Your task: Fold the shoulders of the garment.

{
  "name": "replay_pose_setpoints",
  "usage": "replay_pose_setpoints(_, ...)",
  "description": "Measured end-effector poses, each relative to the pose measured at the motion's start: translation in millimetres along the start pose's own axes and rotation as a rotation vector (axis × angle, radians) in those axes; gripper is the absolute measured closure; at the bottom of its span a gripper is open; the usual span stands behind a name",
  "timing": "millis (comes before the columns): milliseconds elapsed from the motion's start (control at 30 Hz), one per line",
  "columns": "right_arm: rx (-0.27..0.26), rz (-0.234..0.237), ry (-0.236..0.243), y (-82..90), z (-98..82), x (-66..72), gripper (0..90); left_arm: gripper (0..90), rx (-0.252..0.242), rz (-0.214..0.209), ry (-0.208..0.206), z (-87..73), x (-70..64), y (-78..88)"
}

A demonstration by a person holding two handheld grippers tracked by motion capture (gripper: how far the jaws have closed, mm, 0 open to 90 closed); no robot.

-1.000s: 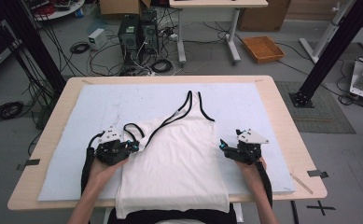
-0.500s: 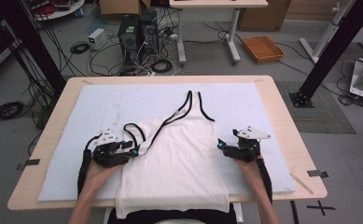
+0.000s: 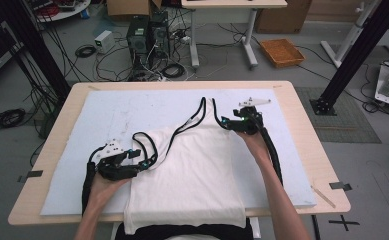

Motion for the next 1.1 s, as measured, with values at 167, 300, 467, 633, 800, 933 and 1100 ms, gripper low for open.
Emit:
replay_pose_setpoints(167,0.082,-0.038,0.001,-33.0,30.8,-15.5,40.5,44.1,0.025,-0.001,0.002,-1.9,-2.5,0.4)
replay_pose_setpoints(300,0.116,-0.073,0.009,-53.8,46.6,-24.1,43.2,44.1,0.032,0.008,0.004,-1.6,-3.2,3.8)
replay_pose_setpoints(467,0.133,-0.127,-0.005,-76.8,59.0,-37.9,47.2,43.6,0.005,0.025,0.03,0.2,4.0,13.9)
replay_pose_setpoints(633,0.132,-0.131,-0.037,-93.8,68.1,-47.0,50.6,43.6,0.003,0.03,0.033,-3.5,5.3,18.6)
replay_pose_setpoints(800,0.172,-0.138,-0.064,-114.8,63.4,-53.7,51.4,43.6,-0.004,0.025,0.039,-5.4,6.2,20.0)
replay_pose_setpoints(933,0.134,-0.143,-0.1,-121.0,64.5,-57.0,53.0,43.6,0.002,0.021,0.035,-5.1,6.4,20.1)
replay_pose_setpoints(1100,0.131,-0.131,-0.1,-121.2,70.4,-55.3,52.8,43.6,0.002,0.023,0.036,-5.3,5.2,19.1)
Point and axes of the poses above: each handheld gripper's, and its own axes: y roughly backward along the jaws, z roughly out of its top, x roughly to its left, the point moved 8 cm from there along -y, roughly forward along the jaws, and after that the axes turned 12 degrees about x, right-handed, at the moved point
